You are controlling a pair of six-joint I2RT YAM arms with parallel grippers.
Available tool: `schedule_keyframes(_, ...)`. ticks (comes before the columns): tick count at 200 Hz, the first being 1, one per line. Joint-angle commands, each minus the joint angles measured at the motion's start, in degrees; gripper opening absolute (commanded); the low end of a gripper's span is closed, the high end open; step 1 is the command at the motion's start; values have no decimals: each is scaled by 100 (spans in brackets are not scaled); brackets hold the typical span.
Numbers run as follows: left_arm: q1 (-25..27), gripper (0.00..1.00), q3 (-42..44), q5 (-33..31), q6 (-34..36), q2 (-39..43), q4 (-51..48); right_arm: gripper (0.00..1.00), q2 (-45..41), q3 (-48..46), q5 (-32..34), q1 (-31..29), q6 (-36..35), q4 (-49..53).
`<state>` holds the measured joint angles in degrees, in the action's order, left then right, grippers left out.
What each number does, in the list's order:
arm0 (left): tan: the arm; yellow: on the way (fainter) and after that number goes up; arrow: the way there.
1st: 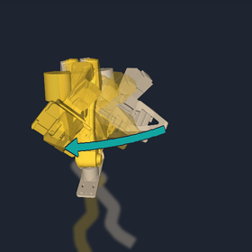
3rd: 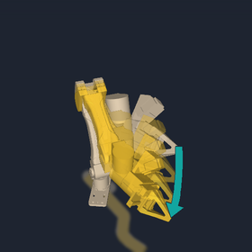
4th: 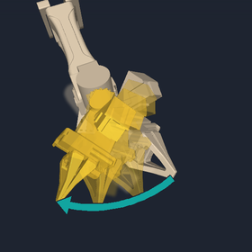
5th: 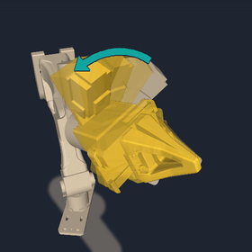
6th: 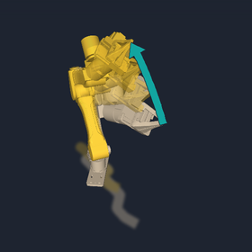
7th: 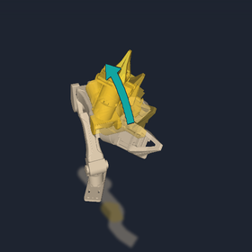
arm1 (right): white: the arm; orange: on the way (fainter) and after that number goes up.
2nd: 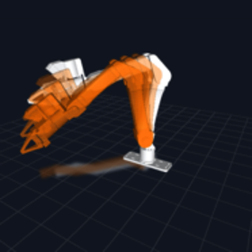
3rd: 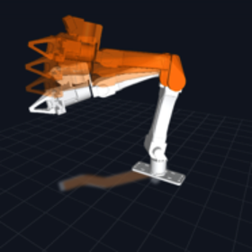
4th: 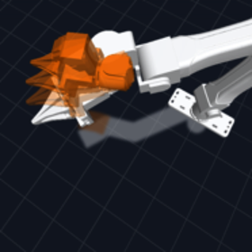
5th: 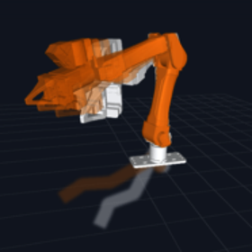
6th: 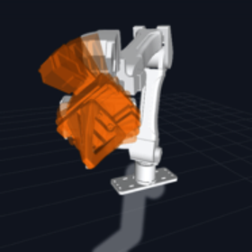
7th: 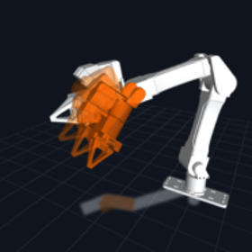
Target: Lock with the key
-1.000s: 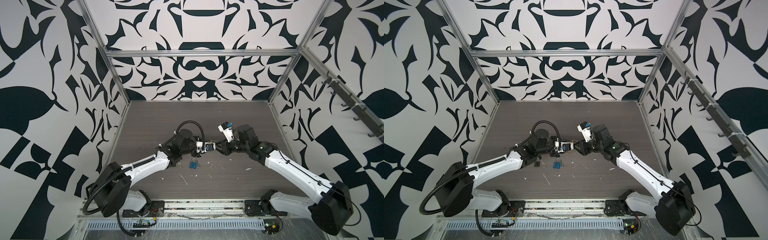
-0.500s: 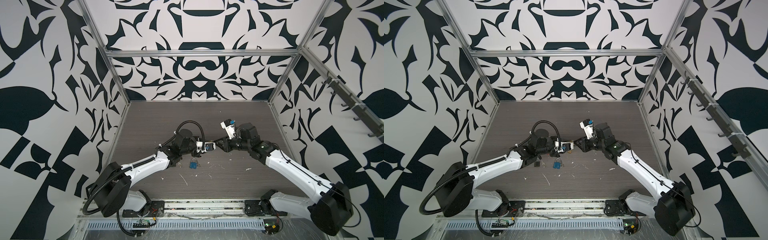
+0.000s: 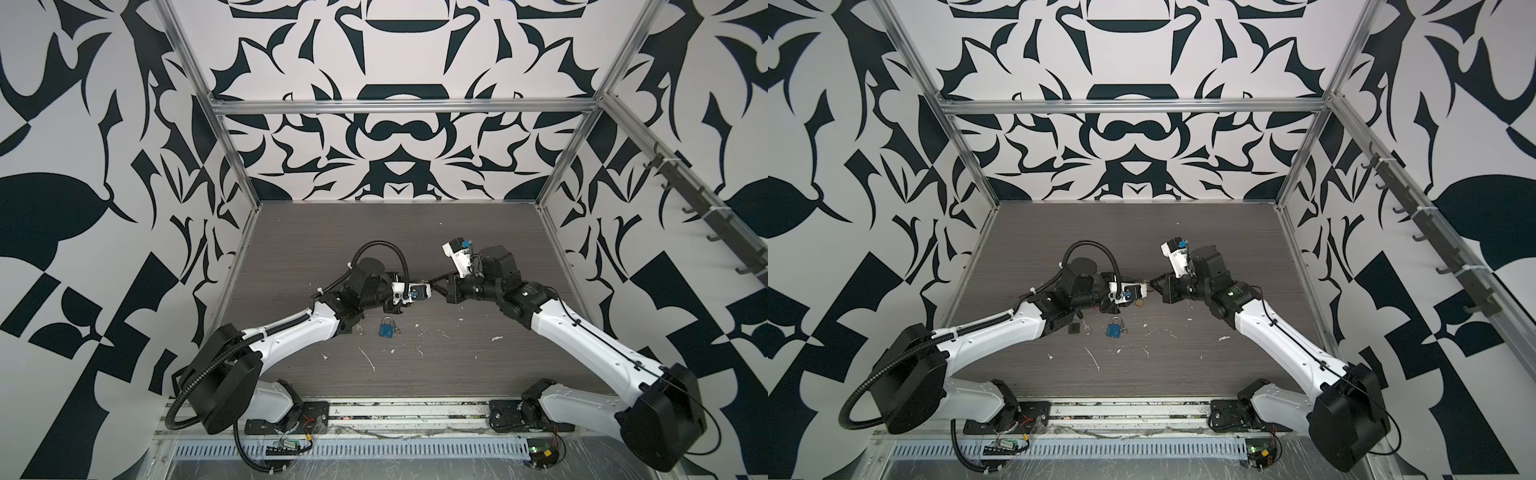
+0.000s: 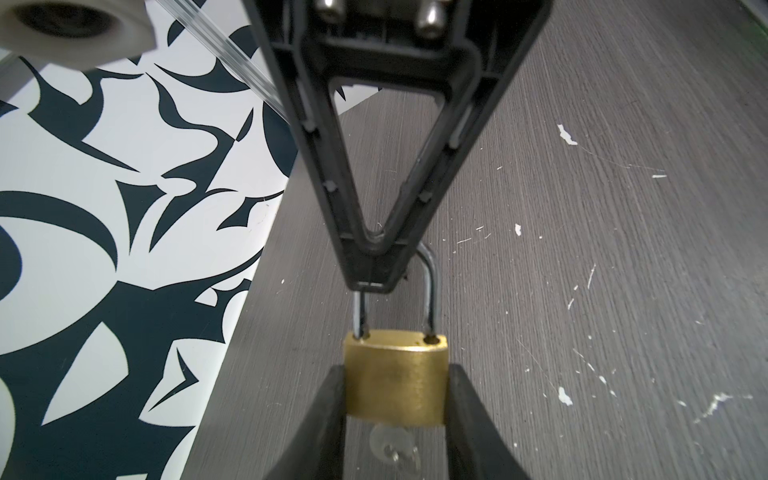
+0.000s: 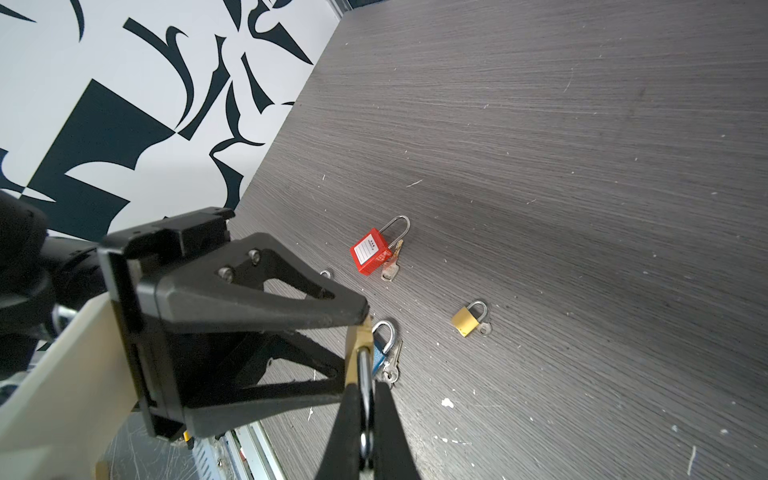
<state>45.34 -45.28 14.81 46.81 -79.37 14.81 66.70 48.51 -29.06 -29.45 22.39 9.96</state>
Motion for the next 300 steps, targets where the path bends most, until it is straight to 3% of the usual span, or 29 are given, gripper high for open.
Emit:
schedule_keyframes(1, 19, 0, 54, 126, -66, 4, 314, 0, 8, 27, -258, -24, 53, -279)
schedule_keyframes(59, 171, 0, 1, -570, -75, -271, 890, 0, 236, 86, -615, -22, 289, -334)
schedule_keyframes(155, 317, 0, -149, -555, -464, -238, 1290, 0, 524, -92, -684, -17, 462, -591)
schedule_keyframes(225, 465, 0, -315, -1421, -396, -480, 1853, 0, 708, -129, -687, -19, 626, -601)
schedule_keyframes(300, 467, 0, -250, -1319, -581, -415, 2236, 0, 884, -98, -655, -19, 672, -550)
